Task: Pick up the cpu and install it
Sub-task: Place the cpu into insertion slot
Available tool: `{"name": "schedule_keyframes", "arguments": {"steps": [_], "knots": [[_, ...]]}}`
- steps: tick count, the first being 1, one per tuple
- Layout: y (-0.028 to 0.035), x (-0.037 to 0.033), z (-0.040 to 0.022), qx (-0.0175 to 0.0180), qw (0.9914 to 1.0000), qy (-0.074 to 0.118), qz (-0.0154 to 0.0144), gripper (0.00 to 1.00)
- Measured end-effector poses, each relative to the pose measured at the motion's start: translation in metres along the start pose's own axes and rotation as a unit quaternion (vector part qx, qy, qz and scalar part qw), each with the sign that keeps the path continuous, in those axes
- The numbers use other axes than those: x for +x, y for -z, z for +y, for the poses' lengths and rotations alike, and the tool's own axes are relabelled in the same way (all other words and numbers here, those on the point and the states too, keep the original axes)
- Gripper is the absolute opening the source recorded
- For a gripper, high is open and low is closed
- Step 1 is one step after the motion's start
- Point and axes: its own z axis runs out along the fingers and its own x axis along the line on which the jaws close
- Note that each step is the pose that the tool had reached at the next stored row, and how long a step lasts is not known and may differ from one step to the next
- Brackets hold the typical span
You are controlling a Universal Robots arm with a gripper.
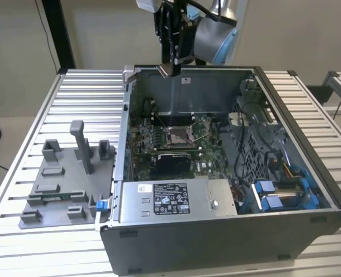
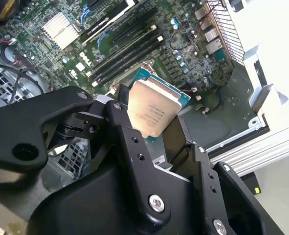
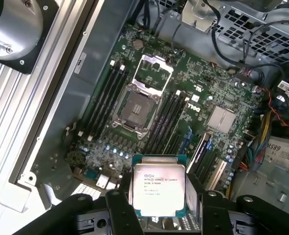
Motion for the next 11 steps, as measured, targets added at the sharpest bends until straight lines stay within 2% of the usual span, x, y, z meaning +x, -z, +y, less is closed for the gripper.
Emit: {"name": "schedule_keyframes", "arguments": {"steps": [11], "knots": [[-0.0004, 0.0000, 0.0000, 0.0003, 0.99984, -0.018, -0.0004, 0.00]]}}
